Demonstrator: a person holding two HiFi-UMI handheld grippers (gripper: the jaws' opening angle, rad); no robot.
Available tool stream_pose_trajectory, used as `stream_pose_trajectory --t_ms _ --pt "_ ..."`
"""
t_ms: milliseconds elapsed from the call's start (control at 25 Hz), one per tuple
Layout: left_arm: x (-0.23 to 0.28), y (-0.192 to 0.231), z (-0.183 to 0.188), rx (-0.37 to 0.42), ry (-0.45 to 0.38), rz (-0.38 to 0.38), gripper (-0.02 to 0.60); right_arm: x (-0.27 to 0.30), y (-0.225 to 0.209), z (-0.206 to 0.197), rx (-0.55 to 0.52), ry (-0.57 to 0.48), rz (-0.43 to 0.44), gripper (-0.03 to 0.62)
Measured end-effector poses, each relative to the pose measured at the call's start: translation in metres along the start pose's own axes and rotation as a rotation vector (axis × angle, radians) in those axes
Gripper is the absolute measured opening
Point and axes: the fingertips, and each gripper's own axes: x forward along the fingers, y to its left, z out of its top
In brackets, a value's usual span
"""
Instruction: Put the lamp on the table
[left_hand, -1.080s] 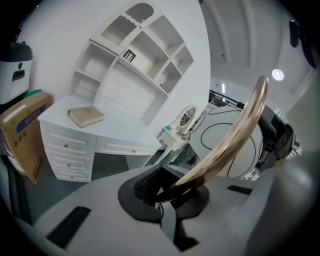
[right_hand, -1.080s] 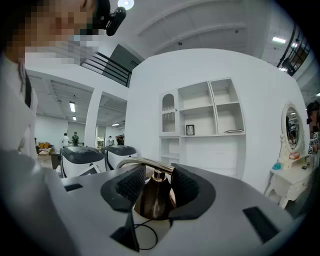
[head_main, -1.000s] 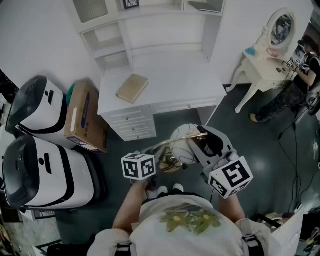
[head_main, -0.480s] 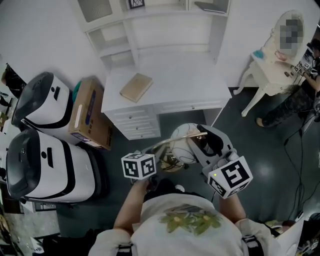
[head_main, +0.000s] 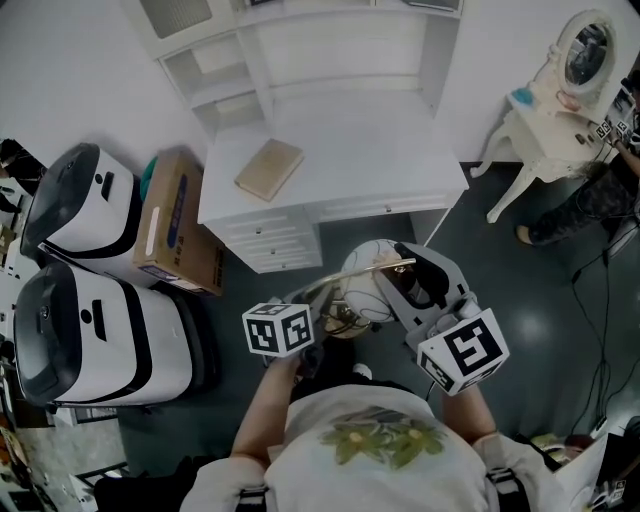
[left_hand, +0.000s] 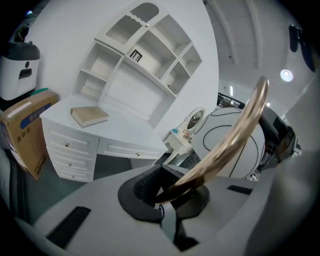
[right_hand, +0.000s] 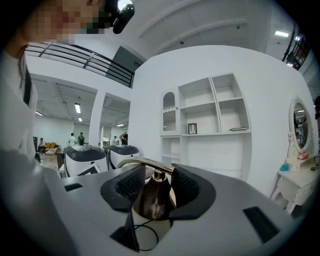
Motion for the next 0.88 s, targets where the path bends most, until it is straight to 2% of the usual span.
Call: stream_pose_trajectory --t_ms 240,880 --pt "0.023 0.023 0.026 -0.004 0.026 -0.015 0.028 0.04 -0.023 -0.003 0.009 0.025 -0.009 0.176" --pt "0.078 0.088 0.132 0.018 0.024 -0.039 0.028 0.155 -0.085 0.012 -0.009 0.023 -0.039 0.178"
